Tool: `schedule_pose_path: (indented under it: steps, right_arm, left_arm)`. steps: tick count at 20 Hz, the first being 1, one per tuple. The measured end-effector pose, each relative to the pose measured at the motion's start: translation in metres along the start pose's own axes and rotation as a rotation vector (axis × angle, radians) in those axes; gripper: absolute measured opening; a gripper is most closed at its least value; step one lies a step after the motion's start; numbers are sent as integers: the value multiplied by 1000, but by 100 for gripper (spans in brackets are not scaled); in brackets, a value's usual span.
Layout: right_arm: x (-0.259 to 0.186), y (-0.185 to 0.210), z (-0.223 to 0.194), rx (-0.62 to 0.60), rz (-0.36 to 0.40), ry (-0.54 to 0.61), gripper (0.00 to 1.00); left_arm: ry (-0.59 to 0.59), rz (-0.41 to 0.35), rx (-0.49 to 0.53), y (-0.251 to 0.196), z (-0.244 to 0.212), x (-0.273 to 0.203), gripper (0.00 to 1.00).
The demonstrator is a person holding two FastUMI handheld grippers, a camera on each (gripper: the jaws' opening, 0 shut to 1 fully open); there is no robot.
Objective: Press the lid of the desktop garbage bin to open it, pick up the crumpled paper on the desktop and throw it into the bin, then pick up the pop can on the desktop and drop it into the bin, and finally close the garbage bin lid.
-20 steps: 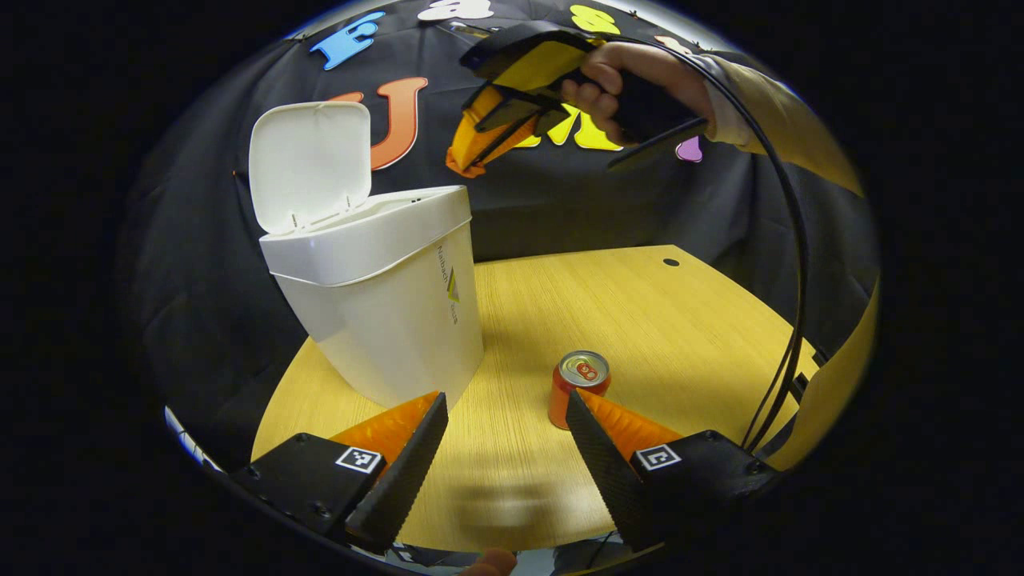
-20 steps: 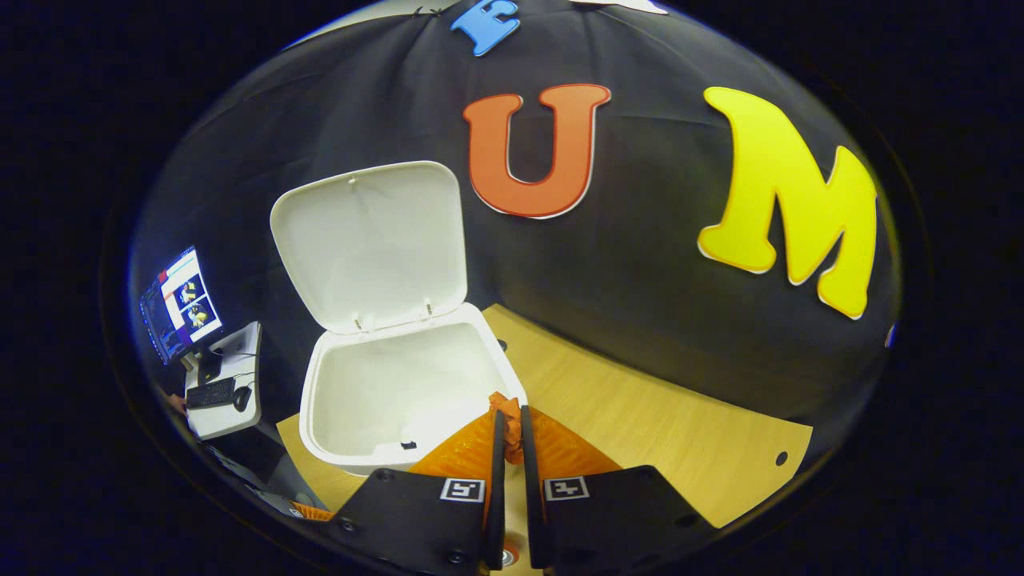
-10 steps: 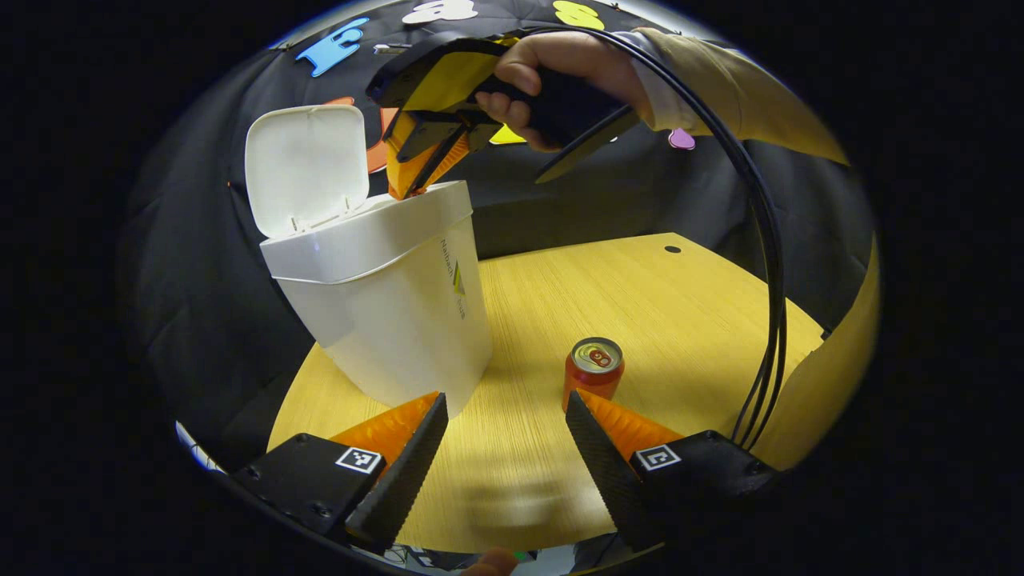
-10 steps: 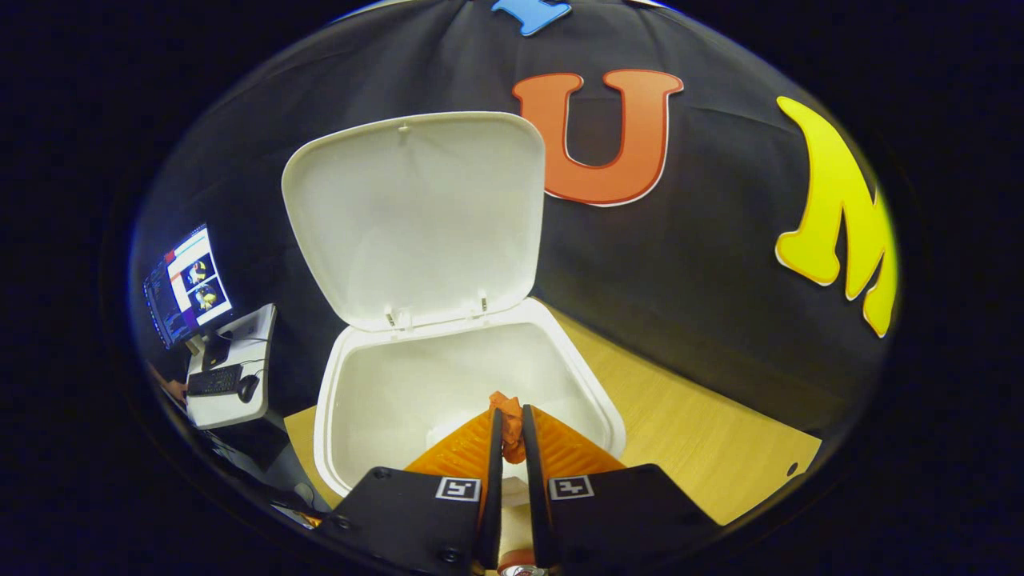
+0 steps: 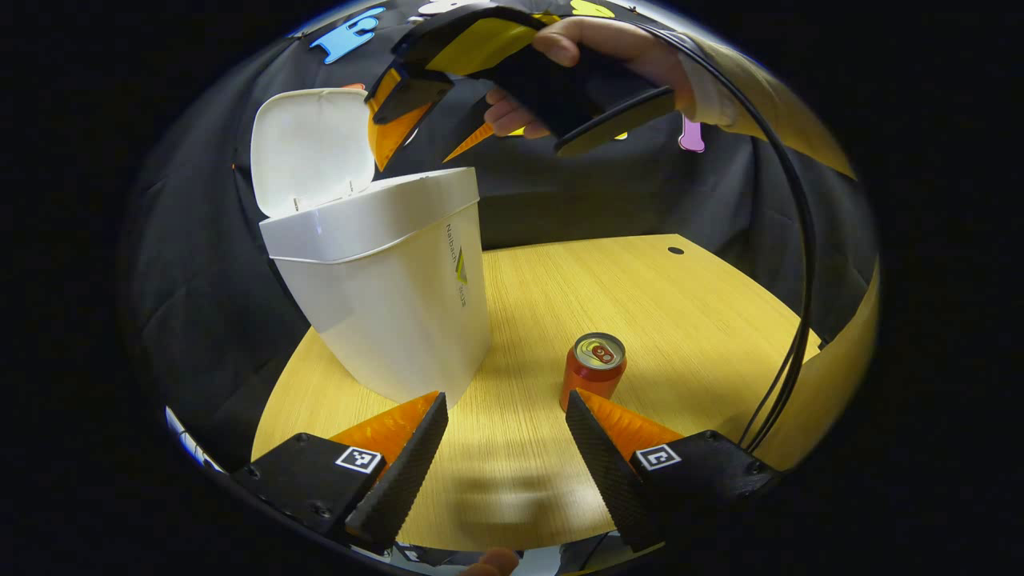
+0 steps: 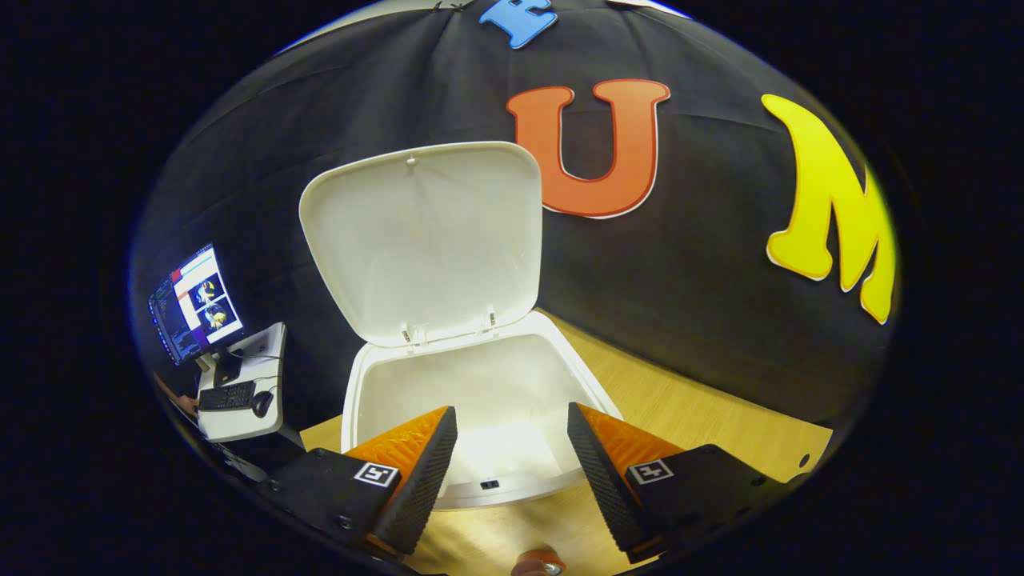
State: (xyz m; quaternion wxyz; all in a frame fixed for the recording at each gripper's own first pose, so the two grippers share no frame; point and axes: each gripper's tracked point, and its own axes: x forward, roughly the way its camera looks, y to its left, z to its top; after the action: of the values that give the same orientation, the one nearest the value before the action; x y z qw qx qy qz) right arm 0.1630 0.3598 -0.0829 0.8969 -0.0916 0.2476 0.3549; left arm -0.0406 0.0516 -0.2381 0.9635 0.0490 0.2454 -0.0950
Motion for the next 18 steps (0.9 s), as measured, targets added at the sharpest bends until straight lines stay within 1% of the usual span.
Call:
schedule_pose_path:
  steps: [3,5,6,7,10,11,15,18]
  right_arm:
    - [-27,-21,2,46,-33,-29,92]
    - [-47,-40,-2,67,-69,-40,90]
    - [-59,-49,-6,78,-85,-41,92]
    - [-70,-60,-10,88,-106,-42,92]
    - [-104,-89,-30,111,-156,-30,92]
    - [-117,-96,-36,122,-167,-29,92]
    - [-162,-128,-60,146,-243,-42,92]
    - [-185,-144,-79,162,-286,-28,92]
  left_arm:
    - [10,-20,1,-8,-1,9,99]
    - [10,-38,6,-18,1,15,99]
    - [6,-44,16,-23,2,19,99]
    - [6,-54,28,-29,2,25,99]
    - [-4,-86,93,-49,5,39,99]
    - [-5,-83,110,-53,3,43,99]
    - [14,-115,137,-76,-11,56,99]
    - [29,-110,137,-80,-20,70,99]
